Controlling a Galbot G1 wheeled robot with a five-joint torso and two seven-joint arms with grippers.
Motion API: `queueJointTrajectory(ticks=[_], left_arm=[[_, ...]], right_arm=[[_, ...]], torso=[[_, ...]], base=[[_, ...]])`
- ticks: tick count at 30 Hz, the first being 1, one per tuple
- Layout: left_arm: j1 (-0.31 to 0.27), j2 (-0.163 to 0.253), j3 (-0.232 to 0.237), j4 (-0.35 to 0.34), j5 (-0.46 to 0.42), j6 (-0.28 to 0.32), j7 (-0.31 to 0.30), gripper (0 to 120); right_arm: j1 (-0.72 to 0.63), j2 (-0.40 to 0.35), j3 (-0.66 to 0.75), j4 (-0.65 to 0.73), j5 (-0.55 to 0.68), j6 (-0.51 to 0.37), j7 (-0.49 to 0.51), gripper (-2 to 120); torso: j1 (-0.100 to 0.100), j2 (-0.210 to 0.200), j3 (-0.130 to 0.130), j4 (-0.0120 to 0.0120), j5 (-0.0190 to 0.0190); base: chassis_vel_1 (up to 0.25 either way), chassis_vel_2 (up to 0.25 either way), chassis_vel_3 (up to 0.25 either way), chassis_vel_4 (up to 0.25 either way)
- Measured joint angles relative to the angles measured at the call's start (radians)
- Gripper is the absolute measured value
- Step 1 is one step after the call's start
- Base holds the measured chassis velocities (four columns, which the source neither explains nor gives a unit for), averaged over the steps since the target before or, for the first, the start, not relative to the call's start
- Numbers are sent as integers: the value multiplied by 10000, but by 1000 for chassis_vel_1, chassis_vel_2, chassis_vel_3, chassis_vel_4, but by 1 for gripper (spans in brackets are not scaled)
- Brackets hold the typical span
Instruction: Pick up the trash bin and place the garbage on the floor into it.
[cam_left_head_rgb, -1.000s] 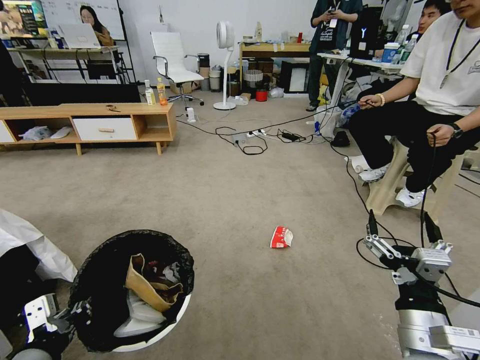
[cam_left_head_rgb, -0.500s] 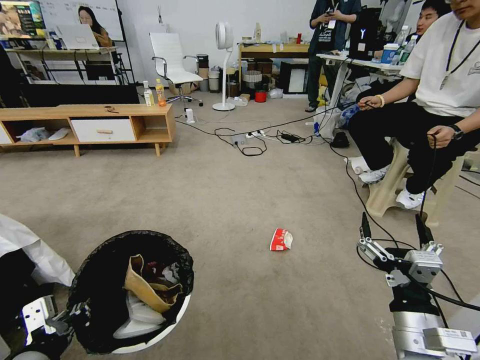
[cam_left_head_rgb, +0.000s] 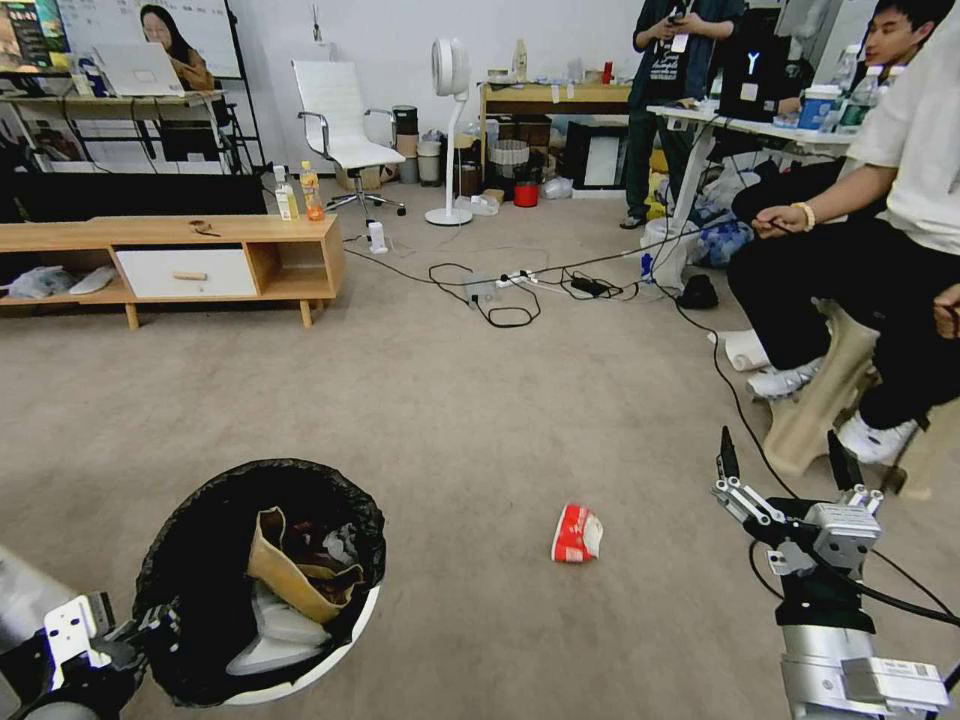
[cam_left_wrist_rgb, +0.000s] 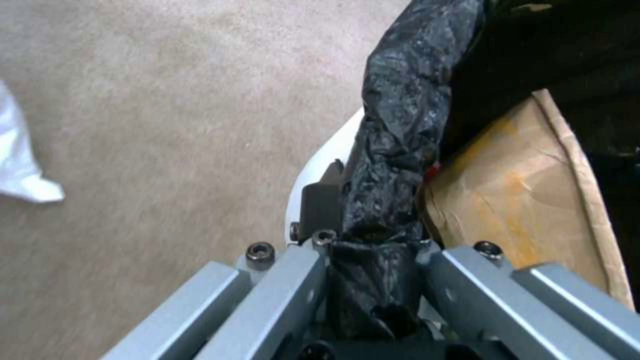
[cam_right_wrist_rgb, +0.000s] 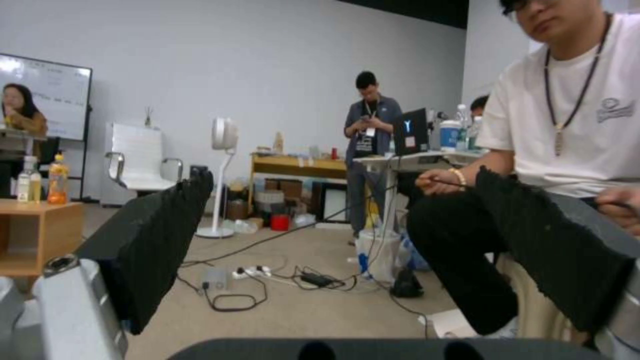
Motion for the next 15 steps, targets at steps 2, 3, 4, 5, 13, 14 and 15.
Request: queueJointTrajectory(ticks=[2, 3, 4, 5, 13, 14, 15], left_arm=[[-4, 9, -4, 13, -5, 0, 0, 1], [-10, 15, -14, 25, -6, 0, 1, 1], [-18, 21, -20, 39, -3, 0, 0, 1], [-18, 21, -20, 39, -3, 0, 0, 1], [-64, 15, 3, 86, 25, 0, 1, 1], [-70, 12, 8, 94, 35, 0, 1, 1], [-82, 7, 10, 105, 44, 0, 1, 1]], right_arm=[[16, 6, -10, -24, -23, 29, 0, 100], [32, 8, -24, -42, -30, 55, 0, 100], [45, 7, -35, -51, -26, 90, -12, 100], [45, 7, -35, -51, -26, 90, -12, 100], [55, -10, -43, -84, -18, 149, -57, 100], [52, -21, -42, -84, -13, 151, -64, 100], [50, -35, -38, -85, -7, 152, -75, 100]], torso=[[0, 0, 0, -1, 0], [0, 0, 1, 0, 1], [1, 0, 2, 0, 0], [1, 0, 2, 0, 0], [0, 1, -1, 0, 0], [-1, 1, -1, 0, 1], [-1, 0, -2, 0, 0]], base=[[-205, 208, 204, -220], [-163, 187, 175, -171], [-136, 141, 175, -111], [-136, 141, 175, -111], [-18, 15, 25, -4], [0, 0, 0, 0], [0, 0, 0, 0]])
